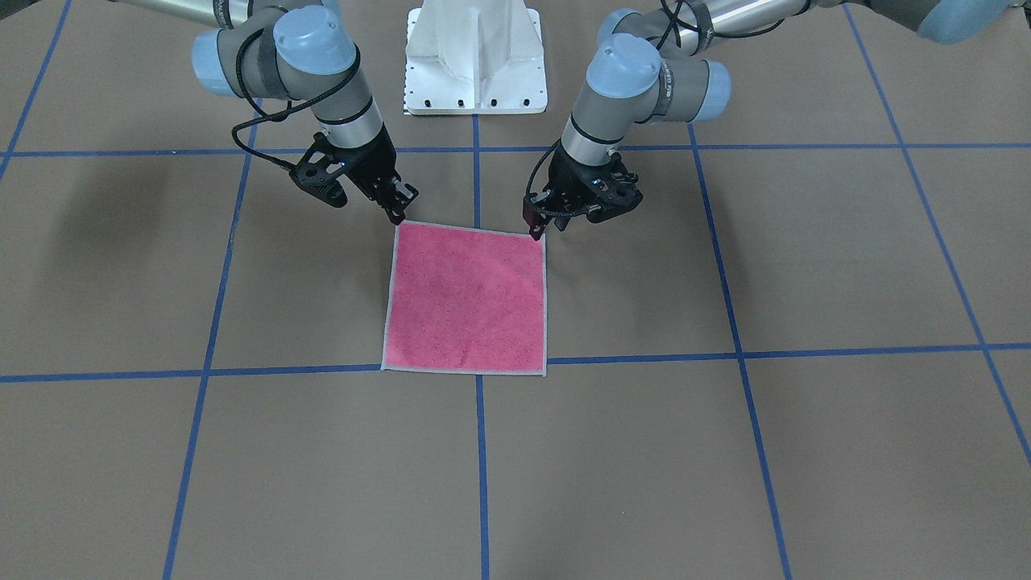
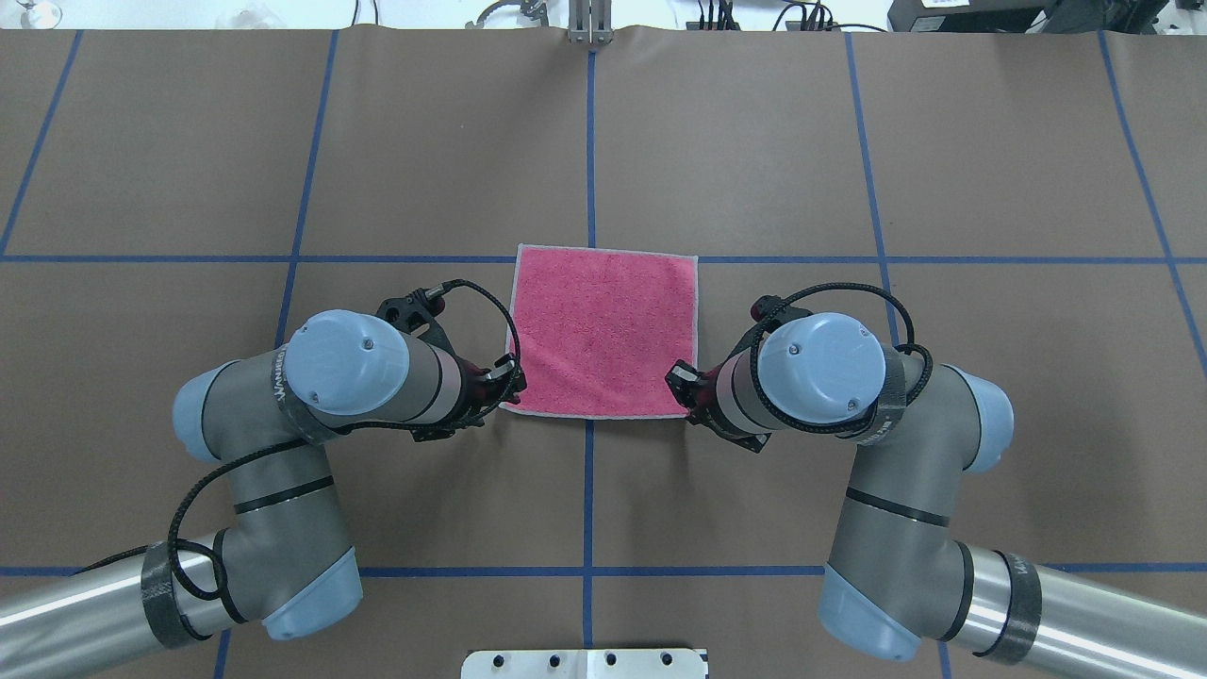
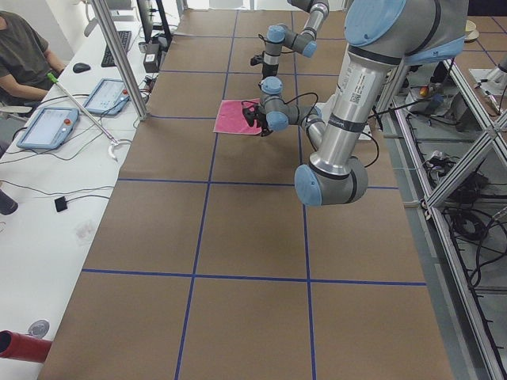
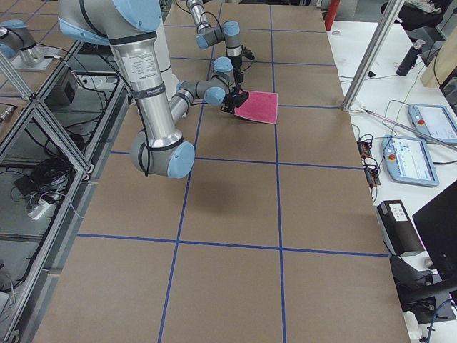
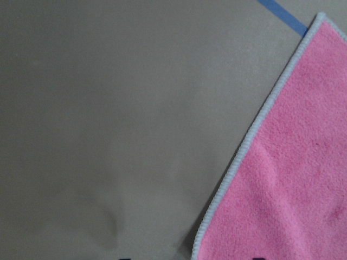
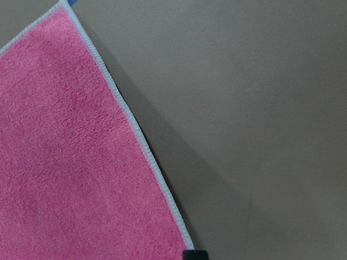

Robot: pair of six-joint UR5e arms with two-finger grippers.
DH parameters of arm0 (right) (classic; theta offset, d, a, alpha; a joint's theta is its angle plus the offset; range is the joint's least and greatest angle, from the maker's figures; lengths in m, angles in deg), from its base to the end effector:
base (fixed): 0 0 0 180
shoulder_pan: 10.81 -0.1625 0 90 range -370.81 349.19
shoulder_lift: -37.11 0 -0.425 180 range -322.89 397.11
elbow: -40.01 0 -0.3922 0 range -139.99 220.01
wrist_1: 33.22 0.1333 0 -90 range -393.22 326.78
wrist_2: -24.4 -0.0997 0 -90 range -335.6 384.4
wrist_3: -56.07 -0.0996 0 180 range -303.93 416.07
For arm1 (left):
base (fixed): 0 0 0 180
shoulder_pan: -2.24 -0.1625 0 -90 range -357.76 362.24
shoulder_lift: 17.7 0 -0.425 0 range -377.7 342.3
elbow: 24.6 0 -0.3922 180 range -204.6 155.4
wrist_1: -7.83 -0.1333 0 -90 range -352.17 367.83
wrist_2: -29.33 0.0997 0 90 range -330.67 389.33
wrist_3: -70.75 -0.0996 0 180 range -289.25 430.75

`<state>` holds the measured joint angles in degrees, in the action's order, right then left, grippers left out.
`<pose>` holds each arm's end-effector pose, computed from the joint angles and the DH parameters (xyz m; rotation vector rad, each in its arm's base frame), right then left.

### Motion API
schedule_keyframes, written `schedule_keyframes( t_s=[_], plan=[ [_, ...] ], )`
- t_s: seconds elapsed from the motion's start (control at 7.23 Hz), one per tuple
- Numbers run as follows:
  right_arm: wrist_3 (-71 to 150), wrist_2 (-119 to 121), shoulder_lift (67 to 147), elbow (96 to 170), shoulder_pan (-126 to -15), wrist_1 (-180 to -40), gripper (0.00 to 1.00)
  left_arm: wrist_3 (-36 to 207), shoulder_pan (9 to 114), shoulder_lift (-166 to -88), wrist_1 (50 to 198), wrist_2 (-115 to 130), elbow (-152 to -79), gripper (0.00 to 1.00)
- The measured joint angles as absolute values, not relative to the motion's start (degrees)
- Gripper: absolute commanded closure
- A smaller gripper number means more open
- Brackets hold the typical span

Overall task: Fold towel twice with both arms
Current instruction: 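Lower the left gripper to the other near corner while the right gripper holds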

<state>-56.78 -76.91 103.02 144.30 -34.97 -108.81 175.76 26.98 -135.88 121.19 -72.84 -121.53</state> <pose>-0.5182 -0.3571 0.2866 -0.1762 -0.9390 0.6679 0.5494 -0.3768 0.2775 -0.1080 1.0419 -0.5219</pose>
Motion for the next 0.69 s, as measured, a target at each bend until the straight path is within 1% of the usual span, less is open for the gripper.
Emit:
schedule_keyframes(
  t_s=[0.69],
  plan=[
    [-56.8, -76.9, 103.6, 144.4, -35.0, -108.8, 1.0, 175.1, 26.8, -136.5, 121.2, -72.7, -120.9, 0.54]
  ],
)
